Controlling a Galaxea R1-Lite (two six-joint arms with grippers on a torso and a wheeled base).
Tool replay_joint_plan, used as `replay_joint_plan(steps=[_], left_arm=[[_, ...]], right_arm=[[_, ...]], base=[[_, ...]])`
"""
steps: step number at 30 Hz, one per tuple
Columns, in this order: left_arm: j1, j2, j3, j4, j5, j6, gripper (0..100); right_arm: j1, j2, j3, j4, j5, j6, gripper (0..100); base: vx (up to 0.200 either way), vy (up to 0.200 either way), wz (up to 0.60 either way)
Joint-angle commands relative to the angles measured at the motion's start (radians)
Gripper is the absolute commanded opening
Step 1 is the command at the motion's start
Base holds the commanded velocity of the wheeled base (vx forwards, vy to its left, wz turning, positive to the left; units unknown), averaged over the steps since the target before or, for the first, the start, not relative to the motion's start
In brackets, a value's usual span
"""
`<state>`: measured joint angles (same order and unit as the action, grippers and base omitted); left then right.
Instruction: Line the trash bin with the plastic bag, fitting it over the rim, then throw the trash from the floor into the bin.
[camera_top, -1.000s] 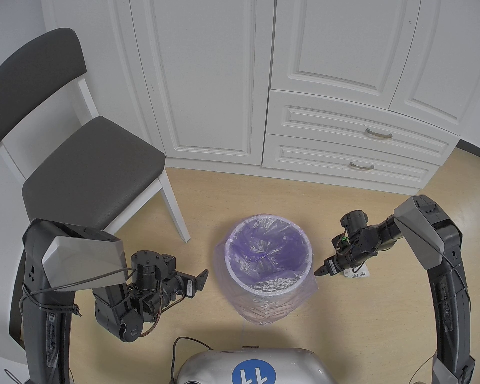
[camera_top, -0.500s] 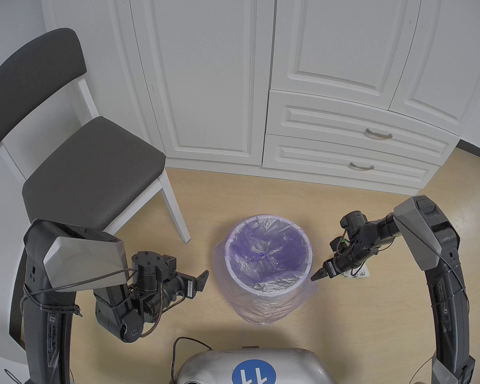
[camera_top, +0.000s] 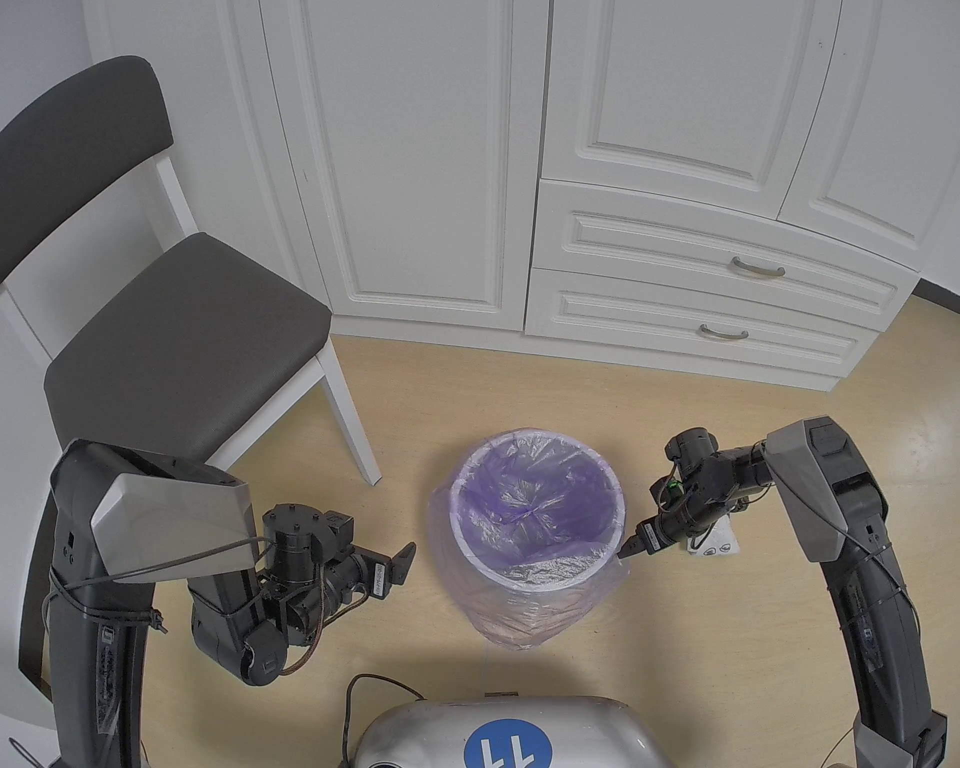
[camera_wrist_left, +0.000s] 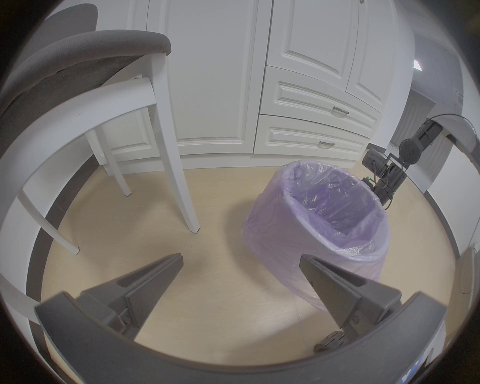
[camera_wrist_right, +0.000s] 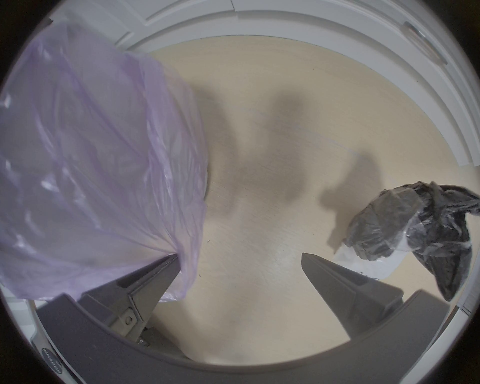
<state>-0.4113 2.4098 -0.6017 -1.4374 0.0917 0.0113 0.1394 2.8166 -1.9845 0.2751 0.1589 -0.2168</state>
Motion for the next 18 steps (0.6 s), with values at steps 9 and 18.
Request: replay_joint_plan(steps=[9,18], left_arm=[[-0.003,0.042,-0.009,-0.031,0.002,0.003,100],[-0.003,0.032,-0.001,-0.038,0.002,0.001,100]], right_arm=[[0.006,0.104,-0.016,-0.186,0.007,0.033,100],[0.008,0.112,-0.016,-0.244,0.014,0.054,100]], base=[[0.0,0.0,0.0],[0.0,0.0,0.0]])
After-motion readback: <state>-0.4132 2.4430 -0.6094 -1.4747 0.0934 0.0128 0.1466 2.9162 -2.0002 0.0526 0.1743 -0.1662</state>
